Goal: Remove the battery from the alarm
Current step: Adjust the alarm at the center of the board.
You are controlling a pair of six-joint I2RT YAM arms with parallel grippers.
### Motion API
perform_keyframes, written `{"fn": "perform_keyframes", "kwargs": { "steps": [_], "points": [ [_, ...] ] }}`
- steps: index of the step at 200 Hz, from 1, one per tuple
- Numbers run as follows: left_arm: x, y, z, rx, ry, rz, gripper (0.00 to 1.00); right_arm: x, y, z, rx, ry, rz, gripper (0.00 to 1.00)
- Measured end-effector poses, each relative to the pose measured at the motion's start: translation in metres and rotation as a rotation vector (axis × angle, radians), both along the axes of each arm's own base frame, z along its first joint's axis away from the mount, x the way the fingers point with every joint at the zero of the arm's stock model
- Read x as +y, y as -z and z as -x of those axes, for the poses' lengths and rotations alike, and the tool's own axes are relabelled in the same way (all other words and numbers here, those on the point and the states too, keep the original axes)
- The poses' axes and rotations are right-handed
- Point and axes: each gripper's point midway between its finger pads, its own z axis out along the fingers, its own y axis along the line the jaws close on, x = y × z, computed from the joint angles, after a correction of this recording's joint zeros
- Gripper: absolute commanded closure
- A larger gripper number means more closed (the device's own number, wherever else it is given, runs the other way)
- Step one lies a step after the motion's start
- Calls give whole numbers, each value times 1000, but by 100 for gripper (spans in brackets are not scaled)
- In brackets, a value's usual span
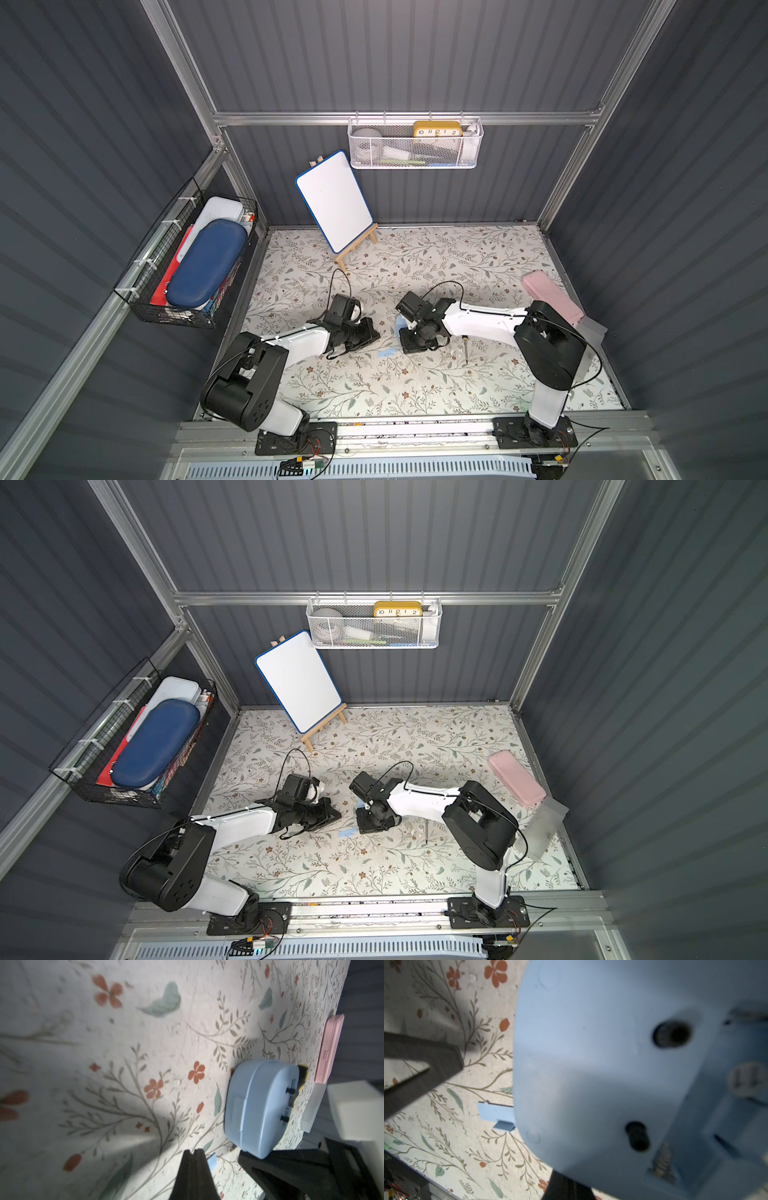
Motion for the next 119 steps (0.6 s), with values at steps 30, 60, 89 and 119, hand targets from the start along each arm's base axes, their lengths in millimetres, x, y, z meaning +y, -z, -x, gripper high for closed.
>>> {"fn": "perform_keyframes", "kwargs": {
  "steps": [30,60,89,119],
  "points": [
    [0,6,11,32,17,-19,100,11,-13,-7,-15,-5,-35,100],
    [5,9,15,51,7,-47,100,20,-15,2,4,-20,-54,100],
    [7,9,14,43,-1,-58,100,30,-14,18,34,-30,-75,100],
    [9,12,19,43,0,-57,100,33,-10,29,59,-26,-80,100]
  ]
}}
